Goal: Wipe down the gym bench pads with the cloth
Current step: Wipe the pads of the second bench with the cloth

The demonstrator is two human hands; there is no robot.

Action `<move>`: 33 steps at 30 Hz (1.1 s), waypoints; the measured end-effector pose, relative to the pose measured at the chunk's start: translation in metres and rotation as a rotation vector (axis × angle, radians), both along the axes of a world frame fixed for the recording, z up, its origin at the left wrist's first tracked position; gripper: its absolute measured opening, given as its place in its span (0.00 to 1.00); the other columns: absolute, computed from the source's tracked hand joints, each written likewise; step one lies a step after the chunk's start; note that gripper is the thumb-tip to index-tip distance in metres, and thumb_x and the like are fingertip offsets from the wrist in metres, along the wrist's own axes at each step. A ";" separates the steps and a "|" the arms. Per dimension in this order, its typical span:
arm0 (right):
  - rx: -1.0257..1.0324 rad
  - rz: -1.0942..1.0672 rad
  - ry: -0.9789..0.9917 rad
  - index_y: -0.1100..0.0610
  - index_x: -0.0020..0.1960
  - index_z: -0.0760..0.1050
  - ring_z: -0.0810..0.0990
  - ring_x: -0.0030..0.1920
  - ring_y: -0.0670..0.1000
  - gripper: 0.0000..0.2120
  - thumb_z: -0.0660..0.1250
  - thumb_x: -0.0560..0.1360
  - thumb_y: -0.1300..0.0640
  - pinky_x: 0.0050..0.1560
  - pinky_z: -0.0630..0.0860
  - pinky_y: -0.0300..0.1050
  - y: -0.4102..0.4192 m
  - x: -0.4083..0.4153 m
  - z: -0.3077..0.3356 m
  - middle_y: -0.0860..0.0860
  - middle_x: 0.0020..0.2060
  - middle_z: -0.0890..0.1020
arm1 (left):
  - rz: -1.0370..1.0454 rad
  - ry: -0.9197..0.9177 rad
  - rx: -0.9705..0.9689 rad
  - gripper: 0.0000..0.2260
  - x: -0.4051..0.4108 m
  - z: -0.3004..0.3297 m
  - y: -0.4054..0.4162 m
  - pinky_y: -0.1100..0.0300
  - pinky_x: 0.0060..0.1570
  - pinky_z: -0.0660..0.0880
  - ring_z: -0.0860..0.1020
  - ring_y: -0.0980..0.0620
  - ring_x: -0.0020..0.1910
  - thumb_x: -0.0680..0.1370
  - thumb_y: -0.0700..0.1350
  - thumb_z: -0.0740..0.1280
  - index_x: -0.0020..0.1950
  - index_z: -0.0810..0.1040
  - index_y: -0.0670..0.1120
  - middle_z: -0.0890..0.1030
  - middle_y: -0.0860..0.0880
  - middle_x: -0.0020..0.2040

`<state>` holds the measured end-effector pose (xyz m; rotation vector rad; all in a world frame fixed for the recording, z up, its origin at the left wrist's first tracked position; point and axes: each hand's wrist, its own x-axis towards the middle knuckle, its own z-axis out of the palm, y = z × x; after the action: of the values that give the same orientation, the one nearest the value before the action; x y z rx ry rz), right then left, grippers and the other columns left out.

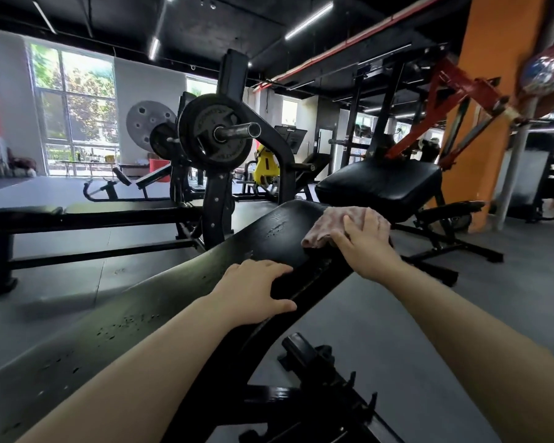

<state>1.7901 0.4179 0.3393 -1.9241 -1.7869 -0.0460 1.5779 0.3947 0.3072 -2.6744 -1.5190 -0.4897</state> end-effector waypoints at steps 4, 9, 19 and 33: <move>-0.159 0.015 -0.109 0.42 0.76 0.54 0.54 0.74 0.60 0.24 0.51 0.81 0.44 0.73 0.53 0.56 0.032 0.017 0.032 0.51 0.77 0.51 | -0.006 -0.002 -0.003 0.29 0.000 0.000 0.005 0.51 0.68 0.63 0.66 0.54 0.69 0.73 0.61 0.67 0.71 0.64 0.59 0.67 0.57 0.71; -0.336 0.125 -0.023 0.44 0.75 0.58 0.58 0.73 0.59 0.25 0.55 0.79 0.51 0.72 0.57 0.53 0.062 0.005 0.057 0.54 0.75 0.55 | -0.027 0.022 -0.011 0.29 -0.002 0.004 0.010 0.54 0.65 0.66 0.69 0.55 0.65 0.71 0.63 0.67 0.70 0.66 0.60 0.70 0.57 0.67; -0.375 0.263 0.050 0.48 0.75 0.60 0.73 0.50 0.50 0.25 0.58 0.79 0.56 0.52 0.68 0.41 0.062 -0.004 0.067 0.54 0.64 0.71 | -0.014 0.063 0.002 0.29 -0.003 0.003 0.014 0.55 0.63 0.67 0.71 0.56 0.63 0.71 0.63 0.67 0.70 0.65 0.59 0.71 0.58 0.65; 0.231 0.016 0.363 0.62 0.77 0.38 0.27 0.71 0.67 0.31 0.52 0.81 0.55 0.73 0.38 0.61 -0.045 -0.092 -0.078 0.66 0.70 0.27 | -0.011 -0.070 -0.005 0.18 0.001 -0.001 0.003 0.51 0.58 0.71 0.75 0.51 0.57 0.72 0.57 0.69 0.60 0.75 0.54 0.77 0.56 0.55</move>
<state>1.6982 0.3731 0.2611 -1.6346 -1.4851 0.0929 1.5785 0.3974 0.3061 -2.6983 -1.5260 -0.5870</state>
